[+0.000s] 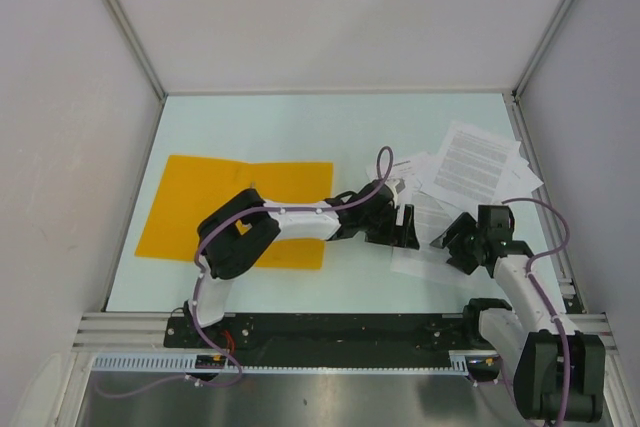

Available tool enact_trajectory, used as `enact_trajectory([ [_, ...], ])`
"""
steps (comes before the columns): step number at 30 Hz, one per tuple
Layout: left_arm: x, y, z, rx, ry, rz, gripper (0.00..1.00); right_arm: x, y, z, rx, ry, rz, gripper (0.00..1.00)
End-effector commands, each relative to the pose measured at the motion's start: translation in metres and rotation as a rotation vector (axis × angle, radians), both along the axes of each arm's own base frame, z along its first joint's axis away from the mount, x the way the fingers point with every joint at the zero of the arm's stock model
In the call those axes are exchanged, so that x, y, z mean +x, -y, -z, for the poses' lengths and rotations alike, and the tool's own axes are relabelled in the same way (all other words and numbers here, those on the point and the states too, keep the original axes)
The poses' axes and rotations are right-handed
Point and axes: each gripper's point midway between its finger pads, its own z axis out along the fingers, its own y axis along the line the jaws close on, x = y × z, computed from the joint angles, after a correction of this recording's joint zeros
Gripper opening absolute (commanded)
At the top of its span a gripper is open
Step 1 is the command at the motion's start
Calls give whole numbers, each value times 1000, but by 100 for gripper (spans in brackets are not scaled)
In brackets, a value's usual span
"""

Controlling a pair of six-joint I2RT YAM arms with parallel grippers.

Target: Put the files into the folder

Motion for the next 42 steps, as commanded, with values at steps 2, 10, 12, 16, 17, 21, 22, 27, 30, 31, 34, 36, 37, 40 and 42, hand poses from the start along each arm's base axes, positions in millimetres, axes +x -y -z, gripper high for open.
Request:
enact_trajectory([
  [2, 12, 9, -5, -22, 25, -11, 88, 1, 0, -2, 34, 30, -18, 67],
  [10, -12, 15, -4, -124, -117, 4, 87, 1, -1, -3, 47, 33, -28, 66],
  [12, -15, 13, -5, -135, -135, -3, 84, 1, -1, -4, 48, 36, -28, 66],
  [16, -17, 11, -18, -168, -130, -8, 83, 0, -2, -3, 51, 32, -32, 66],
  [17, -19, 9, -16, -169, -144, -14, 82, 1, -2, -3, 52, 33, -28, 66],
  [21, -25, 9, -20, -211, -178, -23, 81, 0, -1, -3, 51, 33, -26, 66],
  [22, -26, 11, -23, -234, -178, -18, 80, 0, -1, -3, 50, 33, -25, 66],
  [27, -30, 16, -25, -297, -223, -21, 74, 0, -3, -2, 59, 30, -28, 66],
  [30, -32, 20, -26, -324, -244, -21, 65, -1, -3, -1, 60, 25, -28, 66],
  [31, -33, 21, -25, -323, -243, -23, 58, -1, -3, -1, 60, 25, -28, 66],
  [34, -30, 19, -21, -300, -226, -28, 47, -1, -3, -1, 59, 28, -28, 66],
  [36, -30, 19, -19, -279, -225, -31, 40, -1, -4, -2, 63, 31, -34, 66],
  [37, -28, 20, -19, -275, -211, -23, 34, -1, -5, -2, 68, 33, -39, 66],
  [40, -26, 17, -13, -226, -189, -19, 19, 1, -9, -6, 83, 53, -73, 66],
  [42, -24, 12, -7, -181, -181, -20, 8, 4, -11, -10, 88, 74, -94, 67],
])
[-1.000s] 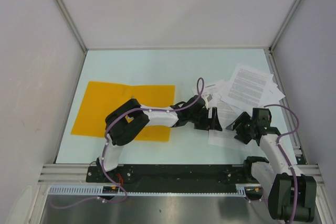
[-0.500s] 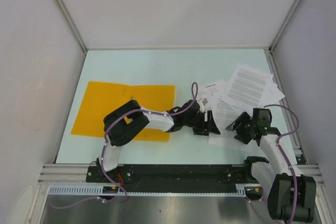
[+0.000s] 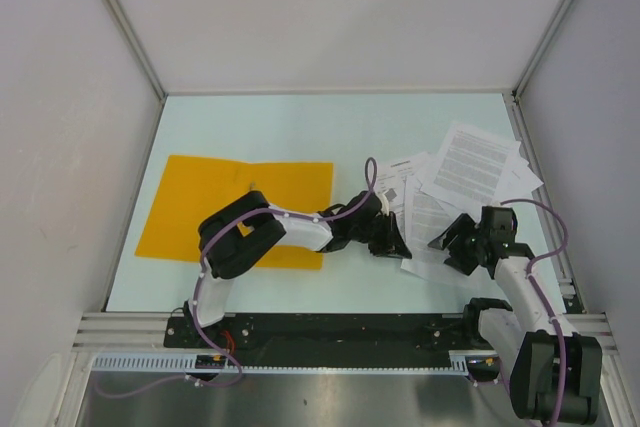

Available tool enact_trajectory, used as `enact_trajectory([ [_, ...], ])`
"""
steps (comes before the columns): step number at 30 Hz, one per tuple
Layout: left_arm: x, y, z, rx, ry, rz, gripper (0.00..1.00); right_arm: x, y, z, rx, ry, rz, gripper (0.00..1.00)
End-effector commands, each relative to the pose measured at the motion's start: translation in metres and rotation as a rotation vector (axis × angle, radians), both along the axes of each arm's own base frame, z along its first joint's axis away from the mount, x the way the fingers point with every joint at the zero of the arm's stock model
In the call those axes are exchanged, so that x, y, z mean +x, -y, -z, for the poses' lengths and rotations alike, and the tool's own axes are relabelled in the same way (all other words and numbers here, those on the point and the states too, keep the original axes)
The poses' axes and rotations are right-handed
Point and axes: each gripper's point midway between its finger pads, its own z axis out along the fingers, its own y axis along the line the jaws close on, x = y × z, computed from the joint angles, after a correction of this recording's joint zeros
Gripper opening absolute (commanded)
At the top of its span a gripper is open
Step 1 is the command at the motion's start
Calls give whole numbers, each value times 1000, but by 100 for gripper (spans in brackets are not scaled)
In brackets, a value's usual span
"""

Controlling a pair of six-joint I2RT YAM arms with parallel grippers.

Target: Put the files into the folder

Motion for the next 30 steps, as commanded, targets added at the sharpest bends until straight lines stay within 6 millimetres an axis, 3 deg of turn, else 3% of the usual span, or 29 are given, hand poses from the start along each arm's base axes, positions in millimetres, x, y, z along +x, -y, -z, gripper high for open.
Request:
enact_trajectory([
  [1, 11, 0, -1, 52, 89, 26, 0, 6, -11, -11, 38, 68, -83, 68],
  [4, 15, -13, 1, 112, 131, 54, 0, 10, -30, -26, 120, 142, -179, 78],
  [5, 18, -15, -10, 115, 157, 58, 0, 13, -34, -32, 131, 183, -214, 85],
  [7, 21, -31, -10, 175, 196, 74, 0, 15, -44, -45, 158, 250, -266, 91],
  [8, 19, -40, -9, 198, 197, 81, 0, 19, -47, -52, 154, 294, -289, 99],
  [9, 19, -47, -19, 203, 203, 83, 0, 18, -54, -56, 154, 316, -323, 100],
  [11, 20, -66, -20, 219, 197, 94, 0, 21, -59, -66, 123, 361, -357, 100],
  [12, 22, -72, -37, 196, 222, 83, 0, 20, -65, -67, 110, 370, -394, 100],
  [19, 27, -124, -59, 243, 285, 81, 0, 18, -95, -61, 152, 353, -515, 100],
  [26, 29, -166, -68, 278, 299, 33, 0, 42, -91, -74, 86, 417, -454, 100],
  [30, 35, -189, -76, 240, 264, -8, 0, 44, -102, -66, 138, 374, -459, 100],
])
